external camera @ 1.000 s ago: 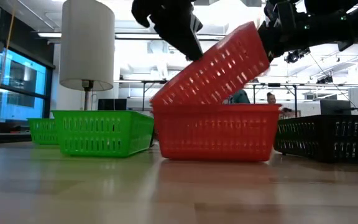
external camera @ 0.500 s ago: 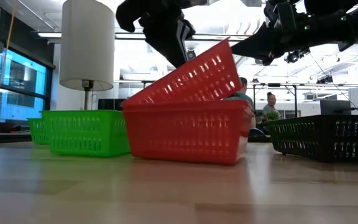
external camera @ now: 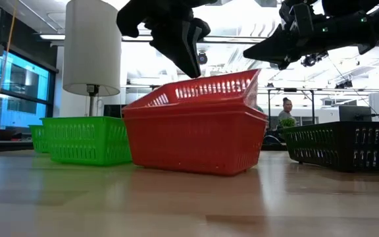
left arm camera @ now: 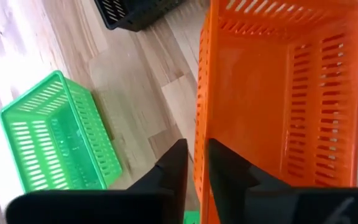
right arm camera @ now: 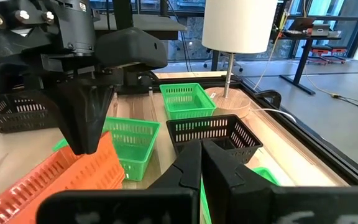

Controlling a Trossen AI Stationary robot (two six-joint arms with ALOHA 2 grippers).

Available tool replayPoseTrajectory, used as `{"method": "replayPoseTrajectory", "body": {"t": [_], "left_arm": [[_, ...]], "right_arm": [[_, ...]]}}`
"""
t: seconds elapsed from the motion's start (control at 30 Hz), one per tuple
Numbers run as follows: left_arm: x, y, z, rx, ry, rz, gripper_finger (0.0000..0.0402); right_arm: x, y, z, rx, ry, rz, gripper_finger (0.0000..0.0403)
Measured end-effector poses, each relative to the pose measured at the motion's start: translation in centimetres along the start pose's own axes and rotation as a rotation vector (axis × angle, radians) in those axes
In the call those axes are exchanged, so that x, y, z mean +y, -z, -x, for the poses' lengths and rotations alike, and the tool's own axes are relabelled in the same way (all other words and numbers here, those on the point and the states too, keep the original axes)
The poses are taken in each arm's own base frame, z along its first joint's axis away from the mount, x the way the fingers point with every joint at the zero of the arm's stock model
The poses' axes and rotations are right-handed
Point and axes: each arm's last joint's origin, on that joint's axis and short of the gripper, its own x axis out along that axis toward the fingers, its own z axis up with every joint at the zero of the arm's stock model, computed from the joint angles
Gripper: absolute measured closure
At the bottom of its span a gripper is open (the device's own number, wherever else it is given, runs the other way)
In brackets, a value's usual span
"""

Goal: Stack baskets by color
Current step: Stack the orange bin on the orange bin

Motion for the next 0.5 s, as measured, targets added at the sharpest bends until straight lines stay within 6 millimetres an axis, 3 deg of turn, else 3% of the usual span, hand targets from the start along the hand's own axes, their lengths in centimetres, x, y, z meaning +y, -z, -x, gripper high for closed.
{"method": "replayPoseTrajectory", "body": {"t": [0.27,0.4,0.5], "left_arm": [[0.1,-0.1,0.5,0.021,0.0,0.037,0.0285],[1.1,-1.0,2.6,0.028,-0.062,0.043,0.0251],[2.1,-1.9,5.2,0.029,-0.112,0.066,0.0232]], "right_arm": [[0.0,0.0,0.0,0.004,0.0,0.002,0.0403],[0.0,0.0,0.0,0.004,0.0,0.002,0.0403],[0.0,0.1,0.0,0.005,0.0,0.003,0.0403]]}}
